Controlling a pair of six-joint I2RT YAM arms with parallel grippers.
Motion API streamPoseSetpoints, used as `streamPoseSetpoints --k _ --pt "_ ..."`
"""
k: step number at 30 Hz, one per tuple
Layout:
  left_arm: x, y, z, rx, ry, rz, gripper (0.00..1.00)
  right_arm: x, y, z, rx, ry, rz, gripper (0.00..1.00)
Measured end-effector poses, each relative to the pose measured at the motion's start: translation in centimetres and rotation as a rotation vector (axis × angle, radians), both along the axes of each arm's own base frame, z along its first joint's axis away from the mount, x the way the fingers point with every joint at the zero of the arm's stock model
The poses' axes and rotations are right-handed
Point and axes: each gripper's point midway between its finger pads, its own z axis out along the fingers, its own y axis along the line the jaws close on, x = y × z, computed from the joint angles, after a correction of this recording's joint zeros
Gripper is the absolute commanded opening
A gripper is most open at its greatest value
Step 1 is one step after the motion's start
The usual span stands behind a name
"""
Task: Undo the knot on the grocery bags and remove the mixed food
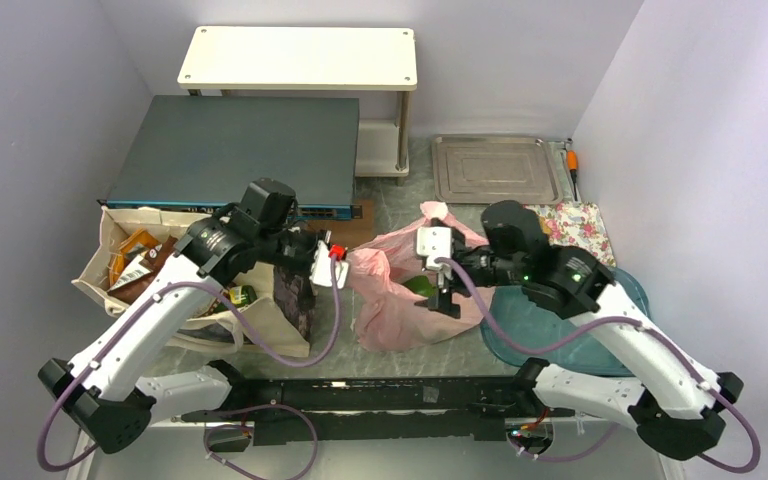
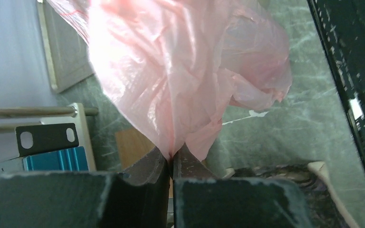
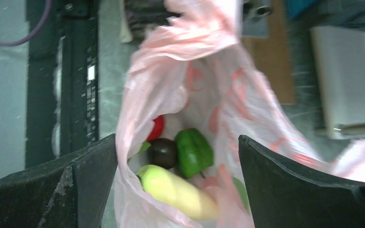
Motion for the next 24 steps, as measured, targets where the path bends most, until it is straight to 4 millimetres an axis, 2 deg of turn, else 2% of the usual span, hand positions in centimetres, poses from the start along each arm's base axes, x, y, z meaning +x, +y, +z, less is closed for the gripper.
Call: streamPoseSetpoints --k 5,8,10,12,14,15,16,17,19,21,22,24 --pt "-0.4 0.4 -0.1 0.030 -0.142 -0.096 0.10 0.9 -1.7 6.3 0.102 -0.134 -0.114 0.98" --pt "-0.2 0.2 0.0 0.039 -0.179 -0.127 0.11 2.1 -2.7 8.1 0.131 -0.182 -0.210 1.00" --pt "-0.1 -0.1 0.3 0.041 -0.197 -0.140 0.13 3.0 -3.5 8.1 0.120 -0.195 -0.281 1.00" --pt "-0.1 -0.5 0.9 0.034 -0.219 -0.156 0.14 4.2 -3.8 7.2 0.084 -0.195 -0.348 1.00" --pt "-0.5 -1.0 1.4 0.028 -0.243 -0.180 0.14 5.6 -4.0 5.4 0.023 -0.185 -0.404 1.00" --pt "-0.6 -1.2 1.6 0.022 -0.257 -0.192 0.14 6.6 -4.0 3.7 -0.035 -0.174 -0.438 0.98" --pt "-0.8 -1.4 1.8 0.017 -0.268 -0.201 0.13 7.0 -4.2 2.6 -0.073 -0.166 -0.456 0.90" --pt "-0.9 -1.6 1.9 0.015 -0.276 -0.206 0.11 7.7 -4.3 1.1 -0.122 -0.151 -0.474 0.75" --pt "-0.7 -1.6 2.1 0.018 -0.297 -0.204 0.08 8.8 -4.5 -2.0 -0.226 -0.112 -0.497 0.40" --pt "-0.1 -1.6 2.5 0.020 -0.329 -0.189 0.06 9.4 -5.1 -3.7 -0.287 -0.078 -0.513 0.02" --pt "0.3 -1.5 2.7 0.020 -0.347 -0.176 0.06 9.9 -5.6 -4.1 -0.295 -0.057 -0.543 0.00" --pt "1.1 -1.4 3.2 0.016 -0.377 -0.152 0.06 11.0 -6.8 -3.6 -0.277 -0.046 -0.593 0.00"
